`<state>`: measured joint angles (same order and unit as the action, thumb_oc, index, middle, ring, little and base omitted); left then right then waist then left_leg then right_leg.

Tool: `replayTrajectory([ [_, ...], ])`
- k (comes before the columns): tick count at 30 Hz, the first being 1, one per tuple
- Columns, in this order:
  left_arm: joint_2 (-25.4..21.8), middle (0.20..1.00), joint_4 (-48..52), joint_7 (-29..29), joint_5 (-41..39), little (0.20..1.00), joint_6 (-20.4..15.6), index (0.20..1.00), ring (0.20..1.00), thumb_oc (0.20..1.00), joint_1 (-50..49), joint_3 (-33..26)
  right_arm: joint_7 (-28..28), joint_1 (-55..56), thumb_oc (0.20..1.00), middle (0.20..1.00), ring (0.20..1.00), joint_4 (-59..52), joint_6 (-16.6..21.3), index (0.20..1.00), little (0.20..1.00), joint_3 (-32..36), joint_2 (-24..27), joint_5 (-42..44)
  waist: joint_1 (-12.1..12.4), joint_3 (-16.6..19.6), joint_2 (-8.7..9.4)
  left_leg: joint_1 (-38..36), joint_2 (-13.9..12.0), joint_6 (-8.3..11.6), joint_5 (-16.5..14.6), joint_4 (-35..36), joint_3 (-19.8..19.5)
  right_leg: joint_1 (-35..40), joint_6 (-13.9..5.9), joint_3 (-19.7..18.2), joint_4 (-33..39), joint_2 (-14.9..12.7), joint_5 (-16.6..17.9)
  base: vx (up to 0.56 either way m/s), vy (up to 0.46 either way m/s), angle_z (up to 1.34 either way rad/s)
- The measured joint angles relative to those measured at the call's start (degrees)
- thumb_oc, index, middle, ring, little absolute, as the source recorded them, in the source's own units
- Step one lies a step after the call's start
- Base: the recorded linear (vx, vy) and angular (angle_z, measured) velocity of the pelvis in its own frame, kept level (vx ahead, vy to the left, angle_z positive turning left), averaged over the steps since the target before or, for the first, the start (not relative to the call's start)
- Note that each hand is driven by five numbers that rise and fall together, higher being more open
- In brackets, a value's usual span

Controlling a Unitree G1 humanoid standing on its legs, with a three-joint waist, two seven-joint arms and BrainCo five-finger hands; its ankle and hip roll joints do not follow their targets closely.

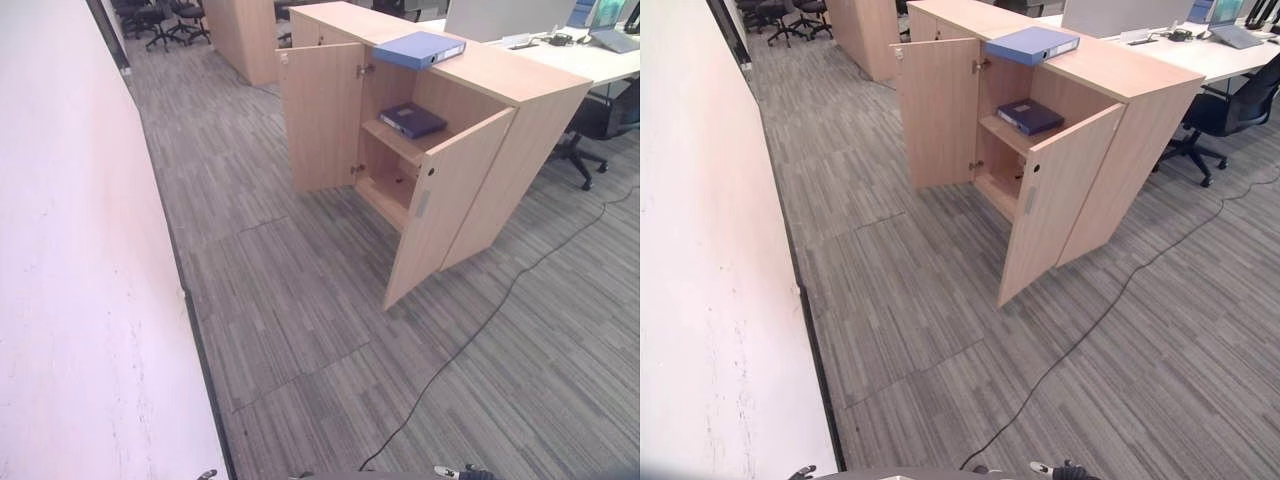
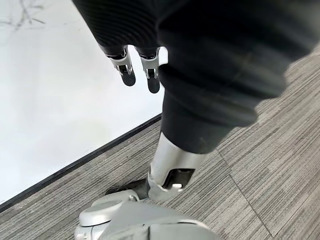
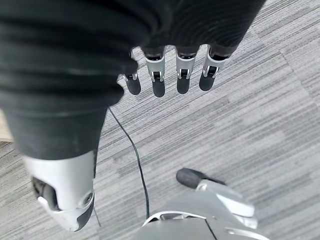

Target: Put the empty folder in the office cabinet

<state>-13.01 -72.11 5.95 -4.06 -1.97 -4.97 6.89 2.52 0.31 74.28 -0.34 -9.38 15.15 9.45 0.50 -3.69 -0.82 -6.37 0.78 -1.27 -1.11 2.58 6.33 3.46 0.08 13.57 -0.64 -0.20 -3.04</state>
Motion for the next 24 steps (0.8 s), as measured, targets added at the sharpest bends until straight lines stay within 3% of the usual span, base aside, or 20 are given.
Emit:
replayTrajectory([
  [24,0.01,1.000,-2.10,-2.78,0.32,1.000,0.74,1.000,1.000,1.000,0.38,0.39,-2.59,0.03,1.000,1.000,1.000,0.80,-1.10,1.000,1.000,-1.65,-0.33,-2.29,0.03,1.60,-0.98,0.02,-0.01,0.00,0.00,-0.02,-0.03,0.03,0.12,0.03,0.00,0.00,0.10,0.00,0.000,0.00],
])
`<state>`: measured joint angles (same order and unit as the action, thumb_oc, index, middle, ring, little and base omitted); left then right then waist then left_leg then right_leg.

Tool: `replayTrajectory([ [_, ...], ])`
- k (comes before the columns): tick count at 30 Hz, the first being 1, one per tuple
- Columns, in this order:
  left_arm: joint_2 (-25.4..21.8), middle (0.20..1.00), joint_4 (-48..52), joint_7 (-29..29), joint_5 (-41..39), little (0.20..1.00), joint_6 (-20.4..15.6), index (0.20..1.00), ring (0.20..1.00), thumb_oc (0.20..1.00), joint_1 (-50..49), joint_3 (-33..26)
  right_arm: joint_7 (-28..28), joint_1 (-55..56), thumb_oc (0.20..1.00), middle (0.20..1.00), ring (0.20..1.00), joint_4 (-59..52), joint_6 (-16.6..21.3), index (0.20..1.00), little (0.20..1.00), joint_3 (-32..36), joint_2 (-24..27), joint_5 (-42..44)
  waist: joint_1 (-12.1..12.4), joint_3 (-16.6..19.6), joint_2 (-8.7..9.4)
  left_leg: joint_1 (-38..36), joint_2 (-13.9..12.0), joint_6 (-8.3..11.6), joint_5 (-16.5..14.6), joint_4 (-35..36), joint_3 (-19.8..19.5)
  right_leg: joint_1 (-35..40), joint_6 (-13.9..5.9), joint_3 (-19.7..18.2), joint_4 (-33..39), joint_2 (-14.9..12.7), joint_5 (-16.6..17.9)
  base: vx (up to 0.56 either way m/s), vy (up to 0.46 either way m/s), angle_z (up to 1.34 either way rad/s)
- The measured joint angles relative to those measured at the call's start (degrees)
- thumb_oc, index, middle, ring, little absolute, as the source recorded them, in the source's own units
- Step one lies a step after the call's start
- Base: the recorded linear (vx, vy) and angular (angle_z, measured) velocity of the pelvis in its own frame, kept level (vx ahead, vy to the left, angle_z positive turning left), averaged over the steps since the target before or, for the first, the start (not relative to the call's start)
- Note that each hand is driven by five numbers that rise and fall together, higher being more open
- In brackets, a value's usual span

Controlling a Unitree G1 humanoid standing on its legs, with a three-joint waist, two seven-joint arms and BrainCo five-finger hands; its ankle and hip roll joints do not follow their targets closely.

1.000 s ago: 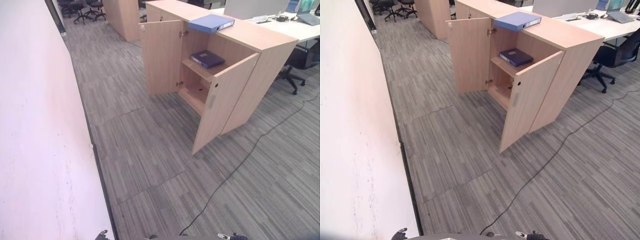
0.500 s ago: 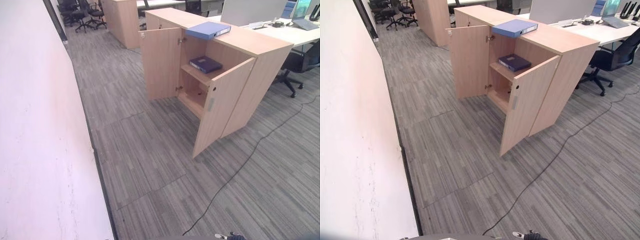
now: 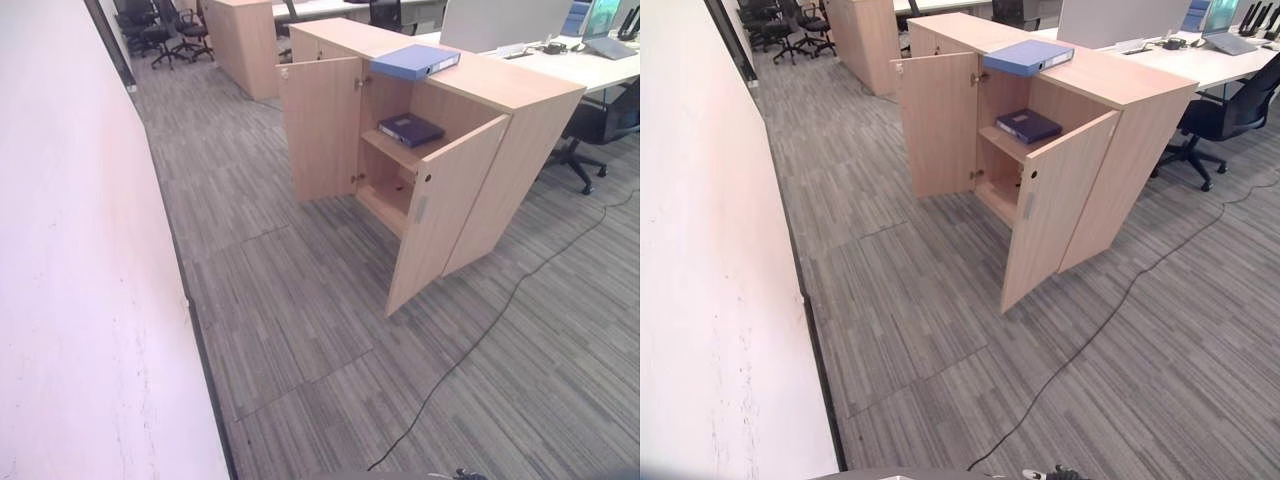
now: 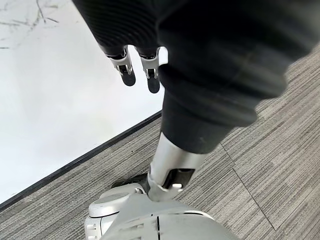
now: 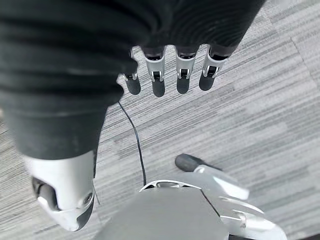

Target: Put the empty folder in the office cabinet

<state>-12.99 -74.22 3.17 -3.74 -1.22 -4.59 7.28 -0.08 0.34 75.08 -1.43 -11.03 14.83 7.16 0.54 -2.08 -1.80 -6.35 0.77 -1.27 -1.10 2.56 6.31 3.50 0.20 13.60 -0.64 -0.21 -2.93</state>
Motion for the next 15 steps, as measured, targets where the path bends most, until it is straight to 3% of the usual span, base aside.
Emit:
replayTrajectory([
  [11,0.12,1.000,0.01,0.11,0.73,1.000,0.49,1.000,1.000,1.000,0.30,2.13,0.07,-0.80,1.000,1.000,1.000,1.38,-0.50,1.000,1.000,-0.17,0.05,-1.13,0.10,-0.52,0.03,0.44,-0.13,0.41,0.08,-0.27,-0.32,-0.16,0.13,0.44,-0.15,0.12,-0.12,-0.04,-0.042,0.01],
  [12,-0.39,1.000,0.01,0.44,0.71,1.000,0.46,1.000,1.000,1.000,1.44,2.10,0.05,-2.49,1.000,1.000,1.000,1.50,-0.47,1.000,1.000,-1.15,-0.27,-1.66,0.19,-1.71,0.73,4.95,-0.16,2.56,-1.28,-6.72,-0.25,-3.03,1.07,1.00,-3.40,-0.48,-1.22,-0.30,-0.219,0.08],
  [14,-0.57,1.000,0.05,0.86,0.67,1.000,0.42,1.000,1.000,1.000,3.25,2.06,0.10,-3.75,1.000,1.000,1.000,1.42,-0.47,1.000,1.000,-1.72,-0.33,-1.77,0.43,-3.81,2.06,8.92,-0.03,3.92,-1.10,-12.43,-0.39,-5.03,2.39,1.74,-5.86,-0.98,-2.04,-0.11,-0.136,0.16],
  [15,-1.15,1.000,-0.01,1.04,0.66,1.000,0.24,1.000,1.000,1.000,5.21,1.91,0.12,-4.99,1.000,1.000,1.000,1.51,-0.42,1.000,1.000,-2.18,-0.63,-1.89,0.57,-5.71,4.10,13.34,0.37,4.80,-0.74,-19.16,0.41,-6.66,3.35,1.55,-7.19,-2.99,-2.59,-0.02,-0.070,0.16],
])
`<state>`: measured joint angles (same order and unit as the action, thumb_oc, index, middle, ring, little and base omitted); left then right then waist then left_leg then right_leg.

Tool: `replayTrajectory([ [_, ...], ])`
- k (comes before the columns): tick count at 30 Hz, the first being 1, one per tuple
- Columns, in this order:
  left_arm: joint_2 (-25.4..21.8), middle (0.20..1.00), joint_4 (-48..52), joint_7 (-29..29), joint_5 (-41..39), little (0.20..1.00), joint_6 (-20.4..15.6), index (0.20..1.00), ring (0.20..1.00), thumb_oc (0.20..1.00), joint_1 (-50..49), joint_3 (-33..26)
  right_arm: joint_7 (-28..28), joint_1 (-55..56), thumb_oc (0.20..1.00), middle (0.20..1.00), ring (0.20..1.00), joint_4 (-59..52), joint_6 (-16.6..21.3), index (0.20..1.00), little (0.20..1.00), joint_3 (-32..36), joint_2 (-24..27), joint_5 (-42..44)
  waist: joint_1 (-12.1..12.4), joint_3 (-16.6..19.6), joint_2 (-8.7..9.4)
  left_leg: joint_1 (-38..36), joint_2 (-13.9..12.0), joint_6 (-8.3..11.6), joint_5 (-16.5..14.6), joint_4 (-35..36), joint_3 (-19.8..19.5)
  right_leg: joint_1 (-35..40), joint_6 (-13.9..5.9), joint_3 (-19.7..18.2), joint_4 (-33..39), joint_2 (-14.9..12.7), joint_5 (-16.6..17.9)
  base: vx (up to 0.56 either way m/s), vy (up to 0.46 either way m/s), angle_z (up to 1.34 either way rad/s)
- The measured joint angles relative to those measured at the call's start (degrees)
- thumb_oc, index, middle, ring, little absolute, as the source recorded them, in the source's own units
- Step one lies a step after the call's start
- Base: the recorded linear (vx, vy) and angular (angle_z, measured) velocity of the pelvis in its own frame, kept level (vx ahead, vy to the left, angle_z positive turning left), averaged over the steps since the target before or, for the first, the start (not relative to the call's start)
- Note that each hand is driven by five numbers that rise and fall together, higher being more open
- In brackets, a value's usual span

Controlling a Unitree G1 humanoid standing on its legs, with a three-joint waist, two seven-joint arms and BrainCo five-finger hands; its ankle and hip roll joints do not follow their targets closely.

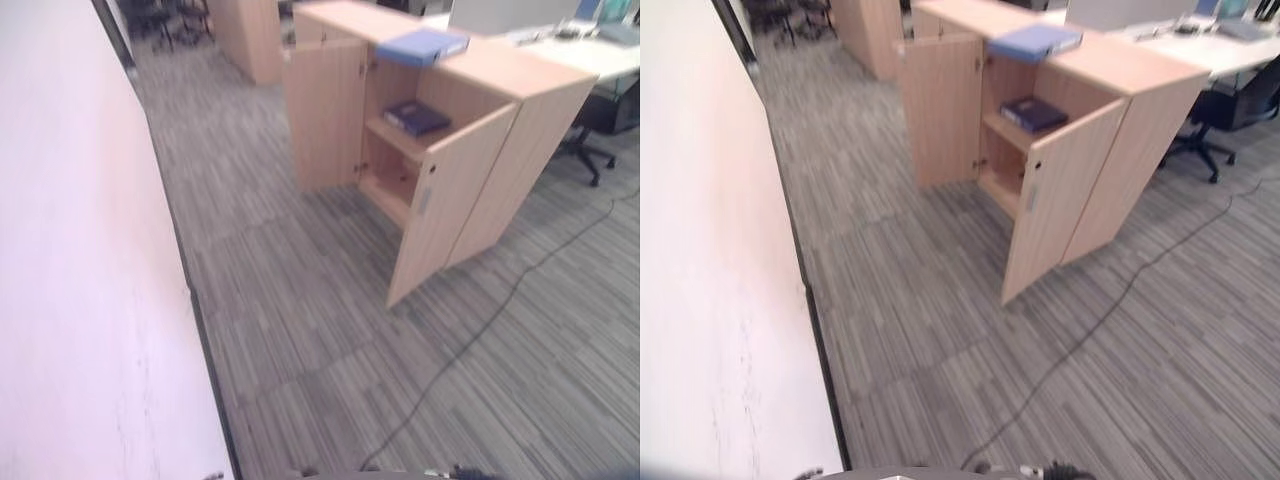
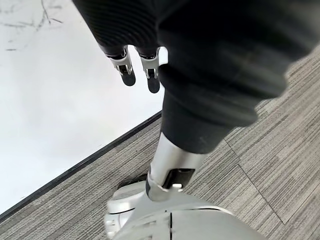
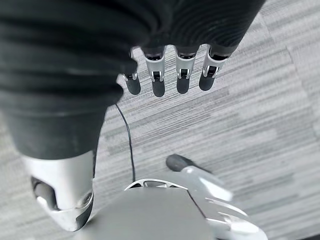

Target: Put the empty folder in the office cabinet

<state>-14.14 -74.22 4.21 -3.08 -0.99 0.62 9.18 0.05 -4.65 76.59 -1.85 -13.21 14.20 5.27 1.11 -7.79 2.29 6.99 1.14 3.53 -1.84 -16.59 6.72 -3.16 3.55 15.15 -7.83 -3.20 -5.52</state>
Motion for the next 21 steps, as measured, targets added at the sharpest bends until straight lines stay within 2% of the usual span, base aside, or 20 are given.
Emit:
replayTrajectory([
  [1,0.24,1.000,-0.21,0.04,0.00,1.000,0.15,1.000,1.000,1.000,0.44,-0.19,0.00,-0.67,1.000,1.000,1.000,0.04,-0.17,1.000,1.000,-0.18,0.00,-0.38,1.11,-0.89,0.51,1.87,-0.24,1.37,1.50,-3.19,0.14,0.53,0.40,-0.09,0.47,0.07,0.08,-0.02,-0.170,-0.01],
  [2,0.65,1.000,-0.07,0.20,0.00,1.000,0.13,1.000,1.000,1.000,0.74,-0.21,0.04,-0.78,1.000,1.000,1.000,0.11,-0.08,1.000,1.000,-0.41,0.35,-0.39,1.66,-1.30,1.09,3.77,-0.42,2.20,2.10,-7.08,-0.33,0.55,-0.16,-0.14,0.86,-0.08,0.40,0.00,-0.128,-0.05],
  [3,0.89,1.000,-0.46,0.23,0.00,1.000,0.46,1.000,1.000,1.000,0.65,-0.17,0.09,-0.97,1.000,1.000,1.000,0.18,-0.09,1.000,1.000,-0.44,0.42,-0.41,1.38,-1.96,1.13,4.92,-1.05,1.84,2.05,-11.05,-0.18,2.41,0.16,0.50,2.34,0.28,0.95,0.05,-0.132,0.17],
  [4,1.02,1.000,-1.43,1.08,-0.06,1.000,0.29,1.000,1.000,1.000,0.35,-0.29,0.24,-0.63,1.000,1.000,1.000,0.66,-0.05,1.000,1.000,-0.61,0.31,-0.98,1.73,-2.75,1.16,8.33,-1.64,3.12,5.38,-17.12,-1.15,3.67,1.34,1.63,3.31,0.92,0.61,0.11,-0.019,0.34],
  [5,0.93,1.000,-1.65,1.35,-0.15,1.000,0.23,1.000,1.000,1.000,0.60,-0.33,0.35,-0.72,1.000,1.000,1.000,0.85,-0.20,1.000,1.000,-0.61,0.13,-1.45,1.88,-3.34,1.65,10.61,-2.09,3.07,7.04,-19.95,-0.84,4.49,1.40,1.76,4.04,0.92,0.60,0.16,0.029,0.16],
  [6,0.96,1.000,-2.09,1.54,-0.30,1.000,0.00,1.000,1.000,1.000,-0.44,-1.05,0.70,-0.76,1.000,1.000,1.000,1.25,-0.16,1.000,1.000,-0.69,-0.09,-2.00,2.90,-3.02,2.37,9.68,-2.49,2.43,6.85,-12.32,-0.64,5.61,1.44,1.60,6.65,1.16,0.66,0.18,0.067,-0.05],
  [7,1.05,1.000,-2.49,1.56,-0.40,1.000,0.09,1.000,1.000,1.000,-0.78,-1.79,0.85,-0.85,1.000,1.000,1.000,1.30,-0.10,1.000,1.000,-0.68,0.03,-2.00,2.68,-2.99,2.42,8.24,-2.59,2.31,7.14,-5.01,-1.01,6.58,1.78,1.61,8.67,1.54,0.89,0.20,0.099,-0.12],
  [9,1.17,1.000,-4.44,1.60,-0.53,1.000,0.37,1.000,1.000,1.000,-2.58,-2.97,1.25,-0.80,1.000,1.000,1.000,1.55,-0.10,1.000,1.000,-0.45,0.54,-2.01,2.72,-3.05,0.96,5.90,-4.12,3.09,8.15,8.44,-1.94,8.32,0.63,1.60,11.37,2.99,2.06,0.21,0.118,0.03],
  [10,1.33,1.000,-5.17,1.64,-0.81,1.000,0.46,1.000,1.000,1.000,-2.89,-3.00,1.29,-0.81,1.000,1.000,1.000,2.18,-0.12,1.000,1.000,-0.40,0.76,-2.04,2.78,-2.74,-0.25,4.65,-4.92,4.63,9.50,17.79,-2.95,8.76,0.55,1.50,12.39,3.96,2.11,0.27,0.149,0.13],
  [11,1.94,1.000,-6.44,1.69,-1.06,1.000,0.61,1.000,1.000,1.000,-2.72,-3.03,1.31,-0.91,1.000,1.000,1.000,2.45,-0.13,1.000,1.000,-0.32,1.21,-2.14,2.85,-3.43,-2.38,5.47,-6.58,6.38,11.47,22.59,-3.13,9.69,0.54,1.32,13.23,5.43,2.22,0.21,0.112,0.09],
  [14,3.08,1.000,-6.57,1.58,-1.12,1.000,0.83,1.000,1.000,1.000,-3.74,-3.01,1.21,-0.04,1.000,1.000,1.000,2.49,-0.08,1.000,1.000,-0.33,1.36,-2.68,4.65,-2.89,-4.34,6.17,-7.78,6.60,11.63,22.32,-2.60,11.35,2.32,-0.11,13.25,5.98,3.20,0.19,0.110,-0.14],
  [17,3.21,1.000,-5.96,1.56,-1.11,1.000,0.72,1.000,1.000,1.000,-4.99,-4.62,1.19,0.26,1.000,1.000,1.000,2.79,-0.05,1.000,1.000,-0.19,1.45,-3.21,4.52,-1.71,-5.43,4.34,-8.19,6.34,11.73,22.47,-0.22,13.50,0.96,-1.79,13.21,5.96,1.84,0.24,0.162,-0.30],
  [18,3.17,1.000,-5.68,1.56,-1.11,1.000,0.85,1.000,1.000,1.000,-5.09,-4.90,1.18,0.18,1.000,1.000,1.000,2.83,-0.04,1.000,1.000,-0.21,1.45,-3.28,4.33,-1.25,-5.45,3.79,-8.19,5.76,12.16,22.52,0.52,13.98,-0.11,-1.94,13.15,5.83,1.60,0.33,0.265,-0.31],
  [19,3.06,1.000,-5.37,1.56,-1.11,1.000,0.79,1.000,1.000,1.000,-5.00,-4.89,1.18,1.17,1.000,1.000,1.000,2.89,-0.10,1.000,1.000,-0.22,1.48,-4.28,4.18,0.39,-5.46,3.67,-8.10,4.87,12.68,22.55,1.32,14.30,-1.60,-2.28,12.83,5.52,0.54,0.32,0.281,-0.20],
  [21,3.07,1.000,-4.27,1.54,-1.12,1.000,0.75,1.000,1.000,1.000,-4.74,-4.88,1.09,1.51,1.000,1.000,1.000,3.94,-0.15,1.000,1.000,-0.29,1.35,-4.89,4.17,1.66,-4.89,2.91,-6.84,-0.42,16.70,22.56,3.27,15.18,-3.87,-2.66,12.81,3.75,-0.83,0.32,0.294,-0.15],
])
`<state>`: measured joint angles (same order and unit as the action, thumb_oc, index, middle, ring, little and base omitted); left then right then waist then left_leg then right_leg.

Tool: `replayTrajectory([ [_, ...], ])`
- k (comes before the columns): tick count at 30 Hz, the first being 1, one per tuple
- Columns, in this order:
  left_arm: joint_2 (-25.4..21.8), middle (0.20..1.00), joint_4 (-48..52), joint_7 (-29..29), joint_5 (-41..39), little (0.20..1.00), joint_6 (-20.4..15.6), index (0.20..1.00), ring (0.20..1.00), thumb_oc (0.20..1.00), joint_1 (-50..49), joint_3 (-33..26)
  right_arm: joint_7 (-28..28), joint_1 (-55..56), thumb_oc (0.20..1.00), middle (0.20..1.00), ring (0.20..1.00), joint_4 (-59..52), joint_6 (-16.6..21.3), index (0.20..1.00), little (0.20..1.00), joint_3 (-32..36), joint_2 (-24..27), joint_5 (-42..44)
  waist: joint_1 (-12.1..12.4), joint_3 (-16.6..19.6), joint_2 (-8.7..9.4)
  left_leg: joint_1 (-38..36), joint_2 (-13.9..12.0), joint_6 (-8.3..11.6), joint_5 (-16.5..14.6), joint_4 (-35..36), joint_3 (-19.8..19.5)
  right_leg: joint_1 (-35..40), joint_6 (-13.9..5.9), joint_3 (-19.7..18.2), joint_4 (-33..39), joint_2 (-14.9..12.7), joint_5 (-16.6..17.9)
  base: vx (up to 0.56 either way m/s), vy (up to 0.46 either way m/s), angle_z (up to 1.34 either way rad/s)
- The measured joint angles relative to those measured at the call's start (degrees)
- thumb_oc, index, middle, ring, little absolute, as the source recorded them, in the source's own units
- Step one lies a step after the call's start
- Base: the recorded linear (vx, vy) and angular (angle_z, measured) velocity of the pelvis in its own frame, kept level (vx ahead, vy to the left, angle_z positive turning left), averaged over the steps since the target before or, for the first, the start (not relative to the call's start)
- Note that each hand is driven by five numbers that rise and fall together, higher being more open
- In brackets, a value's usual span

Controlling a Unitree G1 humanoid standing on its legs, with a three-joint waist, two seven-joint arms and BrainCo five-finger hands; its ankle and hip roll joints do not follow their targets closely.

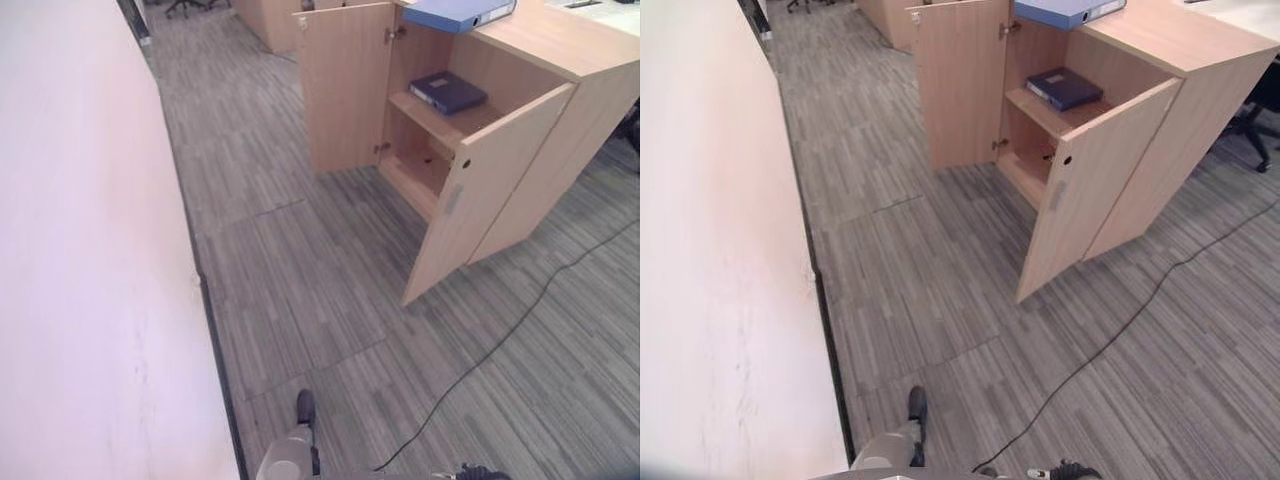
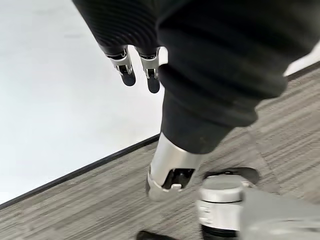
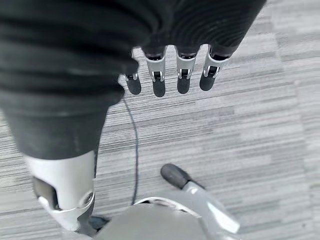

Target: Put the empty folder in the office cabinet

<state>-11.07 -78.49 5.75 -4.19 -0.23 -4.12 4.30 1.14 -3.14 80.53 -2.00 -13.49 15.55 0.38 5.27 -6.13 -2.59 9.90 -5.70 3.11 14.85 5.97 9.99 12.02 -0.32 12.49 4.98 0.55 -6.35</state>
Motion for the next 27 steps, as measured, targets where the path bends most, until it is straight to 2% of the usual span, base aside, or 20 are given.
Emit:
replayTrajectory([
  [1,-0.23,1.000,0.53,0.03,0.00,1.000,-0.22,1.000,1.000,1.000,0.69,-0.01,-0.07,0.22,1.000,1.000,1.000,0.29,-0.05,1.000,1.000,-0.14,-0.51,-0.24,-0.11,0.38,1.88,-1.23,2.21,-2.81,-0.60,-0.21,0.89,0.64,-1.80,0.16,-0.01,-2.32,-0.04,0.28,0.285,-0.05],
  [3,-0.40,1.000,0.53,0.02,-0.02,1.000,-0.54,1.000,1.000,1.000,2.64,0.05,-0.34,0.51,1.000,1.000,1.000,0.69,-0.15,1.000,1.000,-0.01,-1.24,-0.59,-0.52,1.24,3.33,-2.99,4.91,-5.41,-2.65,-0.50,0.95,2.25,-3.63,1.42,-0.40,-5.01,0.95,0.27,0.318,0.13],
  [6,-0.36,1.000,1.46,0.05,-0.29,1.000,-0.99,1.000,1.000,1.000,4.26,0.21,-1.17,-0.67,1.000,1.000,1.000,0.44,-0.85,1.000,1.000,-0.03,-1.69,-1.69,0.14,2.48,3.44,-6.41,7.60,-6.43,-6.68,-0.13,1.87,2.65,-4.00,2.90,-5.24,-8.39,0.65,0.19,0.253,-0.10],
  [8,-0.38,1.000,1.66,0.32,-1.38,1.000,-1.32,1.000,1.000,1.000,3.41,0.54,-1.24,-0.95,1.000,1.000,1.000,-0.25,-0.75,1.000,1.000,-0.34,-1.92,-2.12,0.56,4.75,2.50,-7.45,8.56,-6.65,-8.60,-0.63,3.00,-0.11,-4.82,4.58,-13.21,-11.93,-2.20,0.16,0.328,-0.34],
  [9,-0.67,1.000,1.59,0.50,-1.63,1.000,-1.22,1.000,1.000,1.000,4.44,0.92,-1.31,-2.23,1.000,1.000,1.000,-1.35,-1.02,1.000,1.000,-2.03,-2.12,-2.14,0.54,5.86,2.49,-8.62,10.50,-7.57,-10.91,-0.59,2.91,-3.56,-7.13,3.48,-21.81,-14.87,-1.14,0.29,0.469,-0.03],
  [10,-0.13,1.000,1.95,0.60,-1.67,1.000,-0.53,1.000,1.000,1.000,4.29,1.50,-1.29,-2.21,1.000,1.000,1.000,-3.23,-1.12,1.000,1.000,-3.42,-1.53,-2.20,-0.06,5.43,1.69,-9.93,11.37,-9.02,-11.26,-0.59,2.99,-10.04,-5.42,5.94,-38.65,-20.19,-1.76,0.24,0.344,0.05],
  [11,-0.42,1.000,2.67,0.59,-1.64,1.000,-0.86,1.000,1.000,1.000,4.25,2.51,-1.23,-2.19,1.000,1.000,1.000,-4.33,-1.05,1.000,1.000,-4.38,-1.68,-2.20,0.51,5.61,1.76,-11.53,12.95,-10.26,-12.88,-0.59,2.66,-12.35,-6.69,6.24,-43.92,-23.51,-0.23,0.24,0.347,0.21],
  [13,-1.28,1.000,2.70,0.51,-1.58,1.000,-0.83,1.000,1.000,1.000,4.23,5.42,-1.33,-2.36,1.000,1.000,1.000,-4.49,-1.06,1.000,1.000,-5.00,-2.49,-2.21,0.69,5.52,3.93,-14.59,15.89,-12.04,-14.14,-0.17,2.10,-14.53,-8.65,7.69,-52.28,-30.19,2.80,0.13,0.133,0.21],
  [14,-1.12,1.000,2.87,0.47,-1.54,1.000,-0.83,1.000,1.000,1.000,4.13,6.54,-1.21,-2.54,1.000,1.000,1.000,-4.53,-1.05,1.000,1.000,-5.00,-2.44,-2.14,1.20,6.27,3.21,-15.26,16.60,-13.23,-15.63,-1.22,0.78,-15.71,-9.06,8.36,-52.42,-30.72,2.28,0.17,0.020,0.08],
  [15,-0.89,1.000,2.64,0.49,-1.51,1.000,-0.66,1.000,1.000,1.000,4.26,7.19,-1.23,-3.76,1.000,1.000,1.000,-4.58,-0.96,1.000,1.000,-5.00,-2.31,-2.12,1.37,6.17,2.82,-15.08,16.29,-13.72,-16.00,-1.95,0.54,-18.01,-9.84,8.24,-52.59,-30.12,0.83,0.07,-0.069,0.10],
  [16,-0.55,1.000,2.24,0.39,-1.51,1.000,-0.48,1.000,1.000,1.000,5.05,8.06,-1.10,-5.19,1.000,1.000,1.000,-4.74,-0.81,1.000,1.000,-4.79,-1.99,-1.94,0.66,4.71,1.37,-15.55,15.40,-13.07,-15.56,-2.32,-1.20,-19.82,-8.55,9.00,-51.05,-27.74,-0.90,0.11,-0.080,0.32],
  [17,-0.15,1.000,1.84,0.48,-1.50,1.000,-0.28,1.000,1.000,1.000,6.15,8.79,-1.24,-6.52,1.000,1.000,1.000,-5.48,-0.61,1.000,1.000,-4.69,-1.43,-1.57,-0.18,2.88,-0.90,-15.66,13.38,-12.56,-15.35,-2.74,-1.88,-22.63,-7.01,8.04,-48.26,-23.01,-2.62,0.06,-0.082,0.84],
  [18,-0.29,1.000,2.39,0.34,-1.47,1.000,-0.29,1.000,1.000,1.000,6.44,8.63,-1.21,-7.50,1.000,1.000,1.000,-7.05,-0.62,1.000,1.000,-4.75,-1.09,-0.96,-1.78,0.60,-1.85,-16.21,12.06,-11.34,-14.53,-3.10,-4.14,-24.53,-6.74,7.09,-42.85,-18.50,-2.39,0.11,-0.103,1.04],
  [19,-0.36,1.000,2.66,0.42,-0.87,1.000,-0.65,1.000,1.000,1.000,6.56,8.62,-1.17,-8.41,1.000,1.000,1.000,-8.20,-0.58,1.000,1.000,-6.68,-1.06,-0.55,-2.64,-1.40,-0.20,-18.07,11.81,-9.45,-15.31,-3.38,-6.34,-29.22,-6.64,4.63,-33.65,-12.00,-1.14,0.13,-0.112,1.05],
  [20,-1.30,1.000,1.98,0.39,-0.76,1.000,-0.46,1.000,1.000,1.000,6.23,8.14,-1.24,-9.08,1.000,1.000,1.000,-8.82,-0.55,1.000,1.000,-7.47,-1.59,-0.37,-2.71,-2.68,1.30,-19.48,11.79,-8.84,-16.44,-3.48,-6.40,-30.59,-6.39,3.60,-26.23,-8.36,0.95,0.16,-0.068,0.80],
  [21,-1.35,1.000,2.17,0.25,-0.11,1.000,-0.39,1.000,1.000,1.000,5.74,6.84,-1.21,-8.79,1.000,1.000,1.000,-9.11,-0.52,1.000,1.000,-7.81,-2.08,-0.37,-2.97,-3.45,3.02,-20.99,12.60,-9.47,-17.58,-3.13,-6.88,-31.26,-6.99,3.91,-20.65,-6.63,3.16,0.23,-0.057,0.50],
  [22,-1.34,1.000,2.33,-0.17,0.54,1.000,-0.38,1.000,1.000,1.000,4.03,6.09,-1.27,-8.52,1.000,1.000,1.000,-9.06,-0.67,1.000,1.000,-7.97,-2.67,-0.38,-2.82,-3.74,5.31,-22.86,14.03,-9.97,-18.29,-2.64,-7.28,-32.53,-6.17,4.91,-18.67,-6.39,4.32,0.18,-0.031,0.35],
  [23,-1.82,1.000,2.06,-0.47,1.22,1.000,-0.22,1.000,1.000,1.000,2.78,4.98,-1.32,-8.19,1.000,1.000,1.000,-9.13,-0.62,1.000,1.000,-7.95,-2.97,-0.38,-2.69,-3.78,6.75,-24.35,15.21,-10.20,-19.71,-2.73,-8.65,-33.17,-7.70,5.39,-16.78,-5.61,5.62,0.16,-0.035,0.18],
  [24,-2.12,1.000,1.97,-0.47,1.34,1.000,0.10,1.000,1.000,1.000,1.71,4.56,-1.38,-8.20,1.000,1.000,1.000,-9.10,-0.61,1.000,1.000,-7.89,-3.07,-0.39,-2.74,-3.74,7.18,-25.19,15.53,-10.83,-20.86,-3.19,-8.95,-33.04,-8.71,5.36,-15.06,-5.27,6.77,0.11,-0.037,0.34],
  [27,-1.97,1.000,2.07,-1.14,3.01,1.000,0.08,1.000,1.000,1.000,1.40,4.65,-1.74,-7.83,1.000,1.000,1.000,-8.96,-0.64,1.000,1.000,-6.36,-2.87,-0.40,-3.28,-3.48,6.78,-27.64,15.55,-11.06,-21.43,-2.87,-12.25,-30.66,-8.30,5.63,-13.34,-5.53,9.35,0.15,-0.061,0.51],
])
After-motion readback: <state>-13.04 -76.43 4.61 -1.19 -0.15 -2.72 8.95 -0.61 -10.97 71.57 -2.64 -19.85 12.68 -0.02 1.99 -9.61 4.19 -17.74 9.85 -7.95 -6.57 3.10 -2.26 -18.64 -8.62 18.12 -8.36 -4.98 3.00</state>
